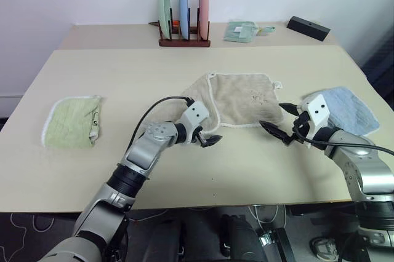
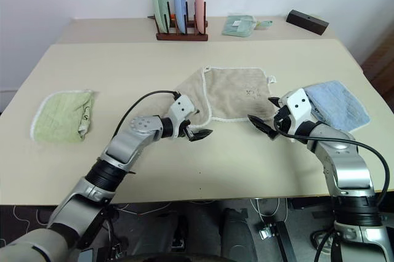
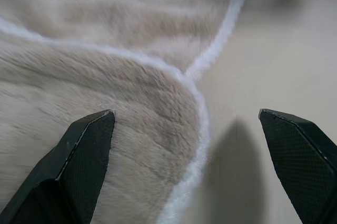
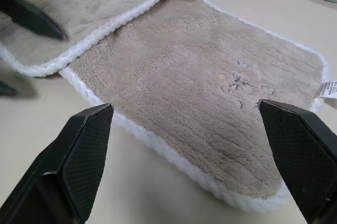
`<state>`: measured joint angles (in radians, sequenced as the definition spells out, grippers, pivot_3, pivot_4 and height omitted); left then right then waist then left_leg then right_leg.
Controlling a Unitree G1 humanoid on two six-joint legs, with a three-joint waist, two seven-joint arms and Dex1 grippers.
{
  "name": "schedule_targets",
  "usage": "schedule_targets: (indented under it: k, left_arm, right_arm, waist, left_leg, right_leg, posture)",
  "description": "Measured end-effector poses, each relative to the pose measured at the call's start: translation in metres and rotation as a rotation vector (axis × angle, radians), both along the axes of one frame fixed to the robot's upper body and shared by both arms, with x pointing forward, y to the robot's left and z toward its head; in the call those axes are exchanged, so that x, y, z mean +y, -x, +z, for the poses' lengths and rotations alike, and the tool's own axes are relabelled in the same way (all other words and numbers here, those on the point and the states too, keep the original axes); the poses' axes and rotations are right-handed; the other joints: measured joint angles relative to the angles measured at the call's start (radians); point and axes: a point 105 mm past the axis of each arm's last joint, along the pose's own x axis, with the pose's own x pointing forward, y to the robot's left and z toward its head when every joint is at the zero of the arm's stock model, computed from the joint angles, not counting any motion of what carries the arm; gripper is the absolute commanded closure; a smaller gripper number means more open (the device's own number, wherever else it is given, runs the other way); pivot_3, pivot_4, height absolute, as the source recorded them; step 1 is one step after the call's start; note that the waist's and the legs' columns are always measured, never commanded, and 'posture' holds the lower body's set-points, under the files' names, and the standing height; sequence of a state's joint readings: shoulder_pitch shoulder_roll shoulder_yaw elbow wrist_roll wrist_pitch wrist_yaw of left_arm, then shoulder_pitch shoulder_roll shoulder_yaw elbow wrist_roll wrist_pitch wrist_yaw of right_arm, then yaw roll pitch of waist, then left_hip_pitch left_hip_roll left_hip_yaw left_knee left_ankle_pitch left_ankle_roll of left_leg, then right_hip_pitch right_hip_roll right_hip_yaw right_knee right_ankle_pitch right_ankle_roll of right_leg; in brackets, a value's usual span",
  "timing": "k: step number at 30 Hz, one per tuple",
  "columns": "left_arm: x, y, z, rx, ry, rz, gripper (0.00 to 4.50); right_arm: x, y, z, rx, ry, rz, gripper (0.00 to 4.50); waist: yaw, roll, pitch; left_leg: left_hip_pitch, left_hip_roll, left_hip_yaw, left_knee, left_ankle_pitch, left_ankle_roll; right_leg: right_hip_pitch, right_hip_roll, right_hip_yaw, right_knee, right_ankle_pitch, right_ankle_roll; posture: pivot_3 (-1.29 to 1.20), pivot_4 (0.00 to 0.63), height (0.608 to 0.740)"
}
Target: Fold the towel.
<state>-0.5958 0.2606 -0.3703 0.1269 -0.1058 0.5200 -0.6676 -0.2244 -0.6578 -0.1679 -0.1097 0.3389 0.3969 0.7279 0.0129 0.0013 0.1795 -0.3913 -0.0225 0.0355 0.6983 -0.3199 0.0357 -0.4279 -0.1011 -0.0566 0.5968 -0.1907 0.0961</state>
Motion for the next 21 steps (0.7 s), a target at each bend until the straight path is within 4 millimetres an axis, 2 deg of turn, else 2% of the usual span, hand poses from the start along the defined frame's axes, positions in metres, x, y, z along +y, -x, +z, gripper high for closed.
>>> schedule_targets:
  k: [3,6,7,8,13,17,21]
  left_arm:
    - [0.002,-0.001,0.001,-0.005,-0.003,0.007,2.21]
    - [0.004,-0.001,0.001,-0.007,0.005,0.014,3.82]
    - [0.005,-0.001,0.001,-0.007,0.009,0.019,4.24]
    - [0.007,-0.002,0.001,-0.007,0.011,0.026,4.46]
    - [0.018,0.0,0.001,-0.032,-0.001,0.035,4.46]
    - [0.034,0.011,0.003,-0.069,0.001,-0.014,4.46]
    - [0.068,0.035,0.015,-0.044,0.023,-0.09,4.46]
  right_arm:
    - [0.001,0.0,0.0,0.001,-0.003,-0.004,0.0]
    - [0.003,-0.002,0.004,-0.01,-0.002,0.002,0.0]
    - [0.003,-0.003,0.005,-0.014,-0.002,0.004,0.0]
    - [0.004,-0.003,0.006,-0.015,-0.002,0.005,0.0]
    - [0.006,-0.004,0.007,-0.016,0.0,0.02,0.0]
    - [0.007,-0.005,0.004,-0.004,0.03,0.035,0.0]
    - [0.005,-0.007,0.006,-0.006,0.1,0.062,0.0]
  waist:
    - [0.0,0.0,0.0]
    - [0.001,0.0,0.0]
    - [0.001,0.0,0.0]
    - [0.001,0.0,0.0]
    - [0.0,0.0,0.0]
    - [-0.002,0.0,0.0]
    - [-0.003,0.0,0.0]
  left_leg:
    - [0.0,0.0,0.0,0.0,0.0,0.0]
    - [0.0,0.0,0.0,0.0,0.0,0.0]
    - [0.0,0.0,0.0,0.0,0.0,0.0]
    - [0.0,0.0,0.0,0.0,0.0,0.0]
    - [0.0,0.0,0.0,0.0,0.0,0.0]
    - [0.0,0.001,0.0,0.0,0.0,0.0]
    - [0.0,0.001,0.0,0.0,0.0,0.0]
  right_leg:
    - [0.0,0.0,0.0,0.0,0.0,0.0]
    - [0.0,0.0,0.0,0.0,0.0,0.0]
    - [0.0,0.0,0.0,0.0,0.0,0.0]
    - [0.0,0.0,0.0,0.0,0.0,0.0]
    - [0.0,0.0,0.0,0.0,0.0,0.0]
    - [-0.001,0.0,0.0,0.0,0.0,0.0]
    - [-0.001,-0.001,0.0,0.0,0.0,-0.001]
  posture:
    - [0.0,0.15,0.737]
    - [0.0,0.15,0.737]
    - [0.0,0.15,0.737]
    - [0.0,0.15,0.737]
    - [0.0,0.15,0.737]
    - [0.0,0.15,0.737]
    - [0.0,0.15,0.737]
